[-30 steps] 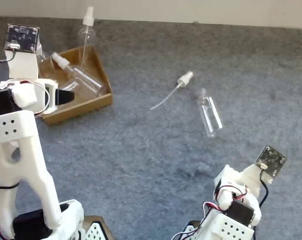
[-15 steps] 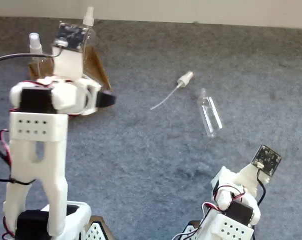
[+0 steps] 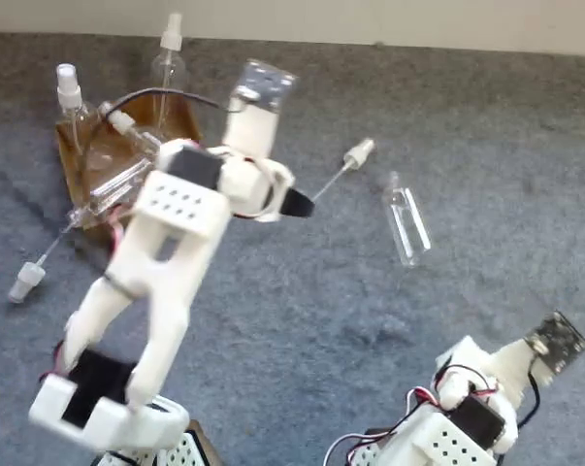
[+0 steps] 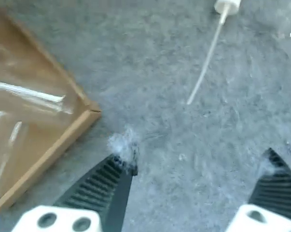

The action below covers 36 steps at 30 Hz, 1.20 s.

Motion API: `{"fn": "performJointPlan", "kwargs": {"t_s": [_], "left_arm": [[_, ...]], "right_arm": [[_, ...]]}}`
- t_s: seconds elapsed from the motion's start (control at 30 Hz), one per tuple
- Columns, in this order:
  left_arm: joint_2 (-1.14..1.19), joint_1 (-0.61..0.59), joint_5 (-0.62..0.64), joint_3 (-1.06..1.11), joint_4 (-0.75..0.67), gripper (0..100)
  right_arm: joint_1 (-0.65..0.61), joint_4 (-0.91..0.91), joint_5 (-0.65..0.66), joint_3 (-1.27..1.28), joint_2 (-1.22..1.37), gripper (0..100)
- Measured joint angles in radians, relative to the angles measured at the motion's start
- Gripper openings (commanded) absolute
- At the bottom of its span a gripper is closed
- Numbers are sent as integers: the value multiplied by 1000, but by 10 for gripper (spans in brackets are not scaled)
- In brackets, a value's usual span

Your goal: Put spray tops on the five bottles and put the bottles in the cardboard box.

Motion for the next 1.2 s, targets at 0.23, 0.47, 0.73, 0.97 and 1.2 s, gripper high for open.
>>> {"fn": "performJointPlan", "kwargs": {"t_s": [0.23, 0.47, 0.73, 0.97, 1.2], "left_arm": [[245, 133, 104, -201, -12, 337], [549, 242, 279, -503, -78, 337], [967, 344, 482, -904, -86, 337], [1326, 345, 494, -1286, -98, 335], [1559, 345, 497, -1657, -37, 36]], "right_arm": [[204, 0, 0, 0, 0, 12], [410, 0, 0, 0, 0, 12], [483, 0, 0, 0, 0, 12], [483, 0, 0, 0, 0, 12], [483, 0, 0, 0, 0, 12]]}}
